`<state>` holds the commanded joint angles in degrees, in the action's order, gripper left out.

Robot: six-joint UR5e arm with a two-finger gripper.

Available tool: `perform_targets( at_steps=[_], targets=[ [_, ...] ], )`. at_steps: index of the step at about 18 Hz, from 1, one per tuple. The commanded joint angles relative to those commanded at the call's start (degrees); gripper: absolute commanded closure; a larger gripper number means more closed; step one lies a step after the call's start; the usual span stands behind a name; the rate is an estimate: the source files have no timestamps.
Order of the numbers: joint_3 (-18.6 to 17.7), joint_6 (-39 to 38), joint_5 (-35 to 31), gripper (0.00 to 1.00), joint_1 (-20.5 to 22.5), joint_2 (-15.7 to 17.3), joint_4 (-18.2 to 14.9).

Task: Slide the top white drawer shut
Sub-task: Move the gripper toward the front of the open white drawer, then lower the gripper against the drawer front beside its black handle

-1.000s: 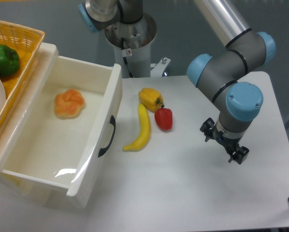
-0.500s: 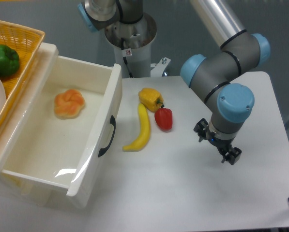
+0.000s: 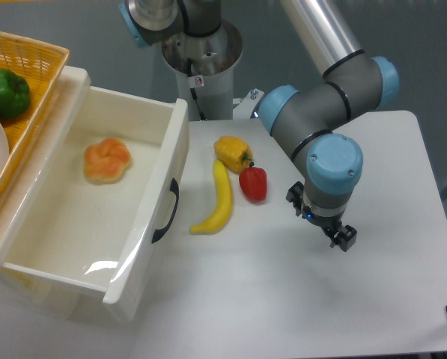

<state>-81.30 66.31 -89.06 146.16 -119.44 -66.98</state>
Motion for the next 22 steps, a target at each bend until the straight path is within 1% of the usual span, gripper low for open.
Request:
perform_targets(
  at_steps=[2,4,5,6,8,10,11,13,14,15,17,18,20,22],
  targets=[
    [0.1,-6.4,2.6,0.11,0.0,-0.1,0.1],
    [-0.2,-9.7,4.3,0.32,0.1,-0.2,0.1],
    [-0.8,-10.4,6.1,0.45,0.2,-0.2,0.1],
    [-1.7,-10.4,7.4,0.54,0.4,0.1,0.1],
    [-2.5,-10.8,10.9,0.56,0.5,0.3,0.0],
    [-2.6,-12.2,13.2,0.61,0.6,0.3,0.0],
    [-2.6,-13.2,15.2,0.61,0.6,0.2,-0.3],
    [-3.4,-15.5,20.4,0.82,1.3,0.3,-0.3],
    [-3.7,-17.1,21.5,0.93,1.2,0.5,-0.3],
    [-3.8,-18.8,21.6,0.99,1.1,0.7,-0.3],
    [-3.9,-22.5,23.2,1.0,0.5,1.1,-0.5],
    [-4.0,-23.1,24.6,1.0,0.2,1.3,-1.0],
    [-5.5,-23.1,29.0,1.0,-0.1,1.9,-3.2],
    [-6.4,-23.3,31.7,1.0,-0.4,3.5,-4.1]
  ],
)
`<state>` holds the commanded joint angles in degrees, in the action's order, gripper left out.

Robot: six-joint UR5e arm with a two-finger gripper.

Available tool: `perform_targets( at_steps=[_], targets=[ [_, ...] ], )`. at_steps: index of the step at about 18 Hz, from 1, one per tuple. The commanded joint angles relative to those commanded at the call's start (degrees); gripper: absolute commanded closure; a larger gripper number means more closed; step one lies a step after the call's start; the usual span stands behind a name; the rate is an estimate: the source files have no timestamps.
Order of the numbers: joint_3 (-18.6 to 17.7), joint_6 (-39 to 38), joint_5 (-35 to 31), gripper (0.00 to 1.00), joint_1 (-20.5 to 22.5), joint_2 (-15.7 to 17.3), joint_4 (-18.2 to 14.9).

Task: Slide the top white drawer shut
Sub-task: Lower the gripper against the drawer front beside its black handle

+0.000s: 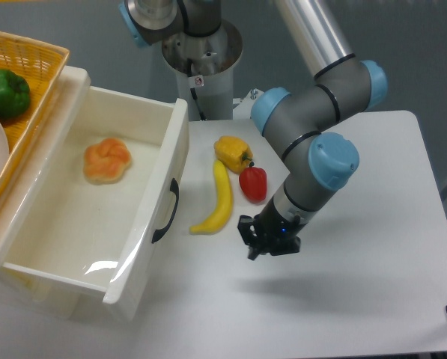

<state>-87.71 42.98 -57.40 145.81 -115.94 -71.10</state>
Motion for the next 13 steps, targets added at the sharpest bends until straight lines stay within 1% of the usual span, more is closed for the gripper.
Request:
perform_targets(
  at_steps=[2,4,7,13],
  targets=[
    [-0.5,-0.2,1.2,1.0,-0.8,0.7,-1.5],
    [-0.4,-1.0,2.9,1.0,-0.9,2.5,-3.6],
    [-0.4,-2.5,5.3,1.0,-1.0,3.6,-3.9],
    [-0.4,-3.2,5.3,1.0,-2.4,4.1,-4.4]
  ],
)
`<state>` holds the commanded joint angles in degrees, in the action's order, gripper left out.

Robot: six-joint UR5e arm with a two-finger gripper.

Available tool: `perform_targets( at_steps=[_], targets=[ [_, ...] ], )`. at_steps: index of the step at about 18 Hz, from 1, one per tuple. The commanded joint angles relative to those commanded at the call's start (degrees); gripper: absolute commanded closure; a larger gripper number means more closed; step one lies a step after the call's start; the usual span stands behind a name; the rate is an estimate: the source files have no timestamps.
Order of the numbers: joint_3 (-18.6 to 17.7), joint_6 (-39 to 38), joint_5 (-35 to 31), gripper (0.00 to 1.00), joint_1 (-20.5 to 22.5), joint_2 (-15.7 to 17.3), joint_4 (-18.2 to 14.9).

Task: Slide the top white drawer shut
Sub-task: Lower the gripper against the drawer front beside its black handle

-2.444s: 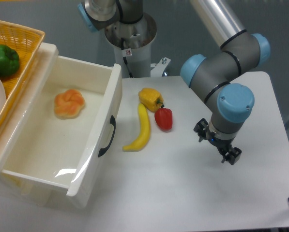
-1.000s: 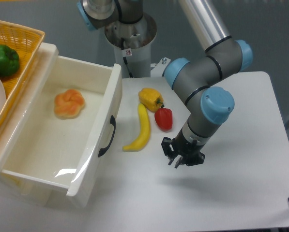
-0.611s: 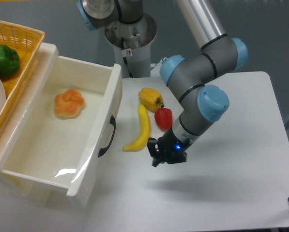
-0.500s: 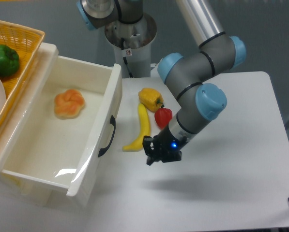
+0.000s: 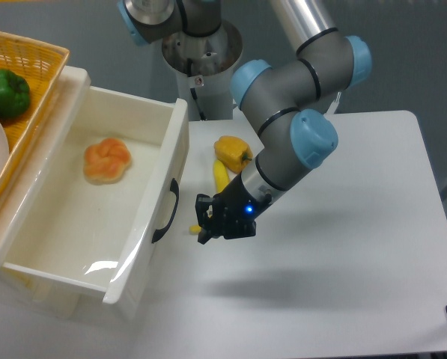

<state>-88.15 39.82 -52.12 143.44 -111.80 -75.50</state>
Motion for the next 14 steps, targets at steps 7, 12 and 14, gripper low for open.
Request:
perform_targets(
  at_steps=[7,12,14],
  targets=[
    [0.0,-0.7,0.0,1.0,-1.8,0.5,-1.8],
    [0.1,-0.7,-0.1,1.0,-1.9,1.0,-3.2],
    [0.1,-0.7,-0.2,1.0,-1.9,1.3,-3.8]
  ],
)
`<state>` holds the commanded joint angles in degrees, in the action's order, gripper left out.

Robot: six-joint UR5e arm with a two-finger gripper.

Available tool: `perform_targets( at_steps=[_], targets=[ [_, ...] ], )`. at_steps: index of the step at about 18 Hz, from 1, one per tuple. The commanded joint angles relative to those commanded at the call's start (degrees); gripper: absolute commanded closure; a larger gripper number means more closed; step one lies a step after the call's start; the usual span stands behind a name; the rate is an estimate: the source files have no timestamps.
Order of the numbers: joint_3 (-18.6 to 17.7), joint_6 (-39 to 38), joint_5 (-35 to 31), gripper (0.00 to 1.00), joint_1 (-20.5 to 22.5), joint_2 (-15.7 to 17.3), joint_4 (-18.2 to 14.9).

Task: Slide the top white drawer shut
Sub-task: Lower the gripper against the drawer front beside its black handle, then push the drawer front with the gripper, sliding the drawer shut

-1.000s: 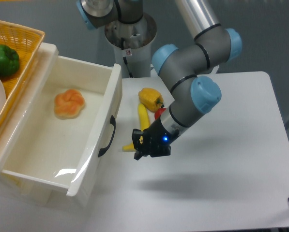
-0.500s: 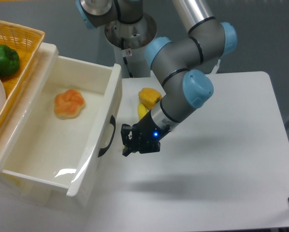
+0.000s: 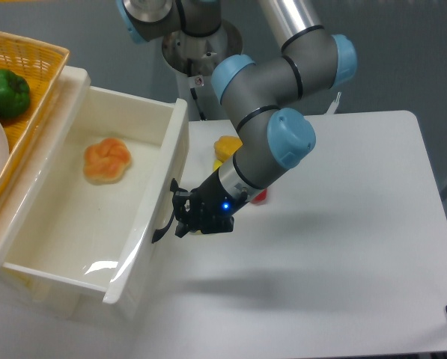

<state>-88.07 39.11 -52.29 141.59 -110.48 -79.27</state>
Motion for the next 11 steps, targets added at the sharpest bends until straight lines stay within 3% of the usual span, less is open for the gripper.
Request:
perform_targets(
  at_steps=[11],
  targets=[
    [-0.1,0.1,0.0,1.0,-0.9,1.1,-2.3]
  ],
)
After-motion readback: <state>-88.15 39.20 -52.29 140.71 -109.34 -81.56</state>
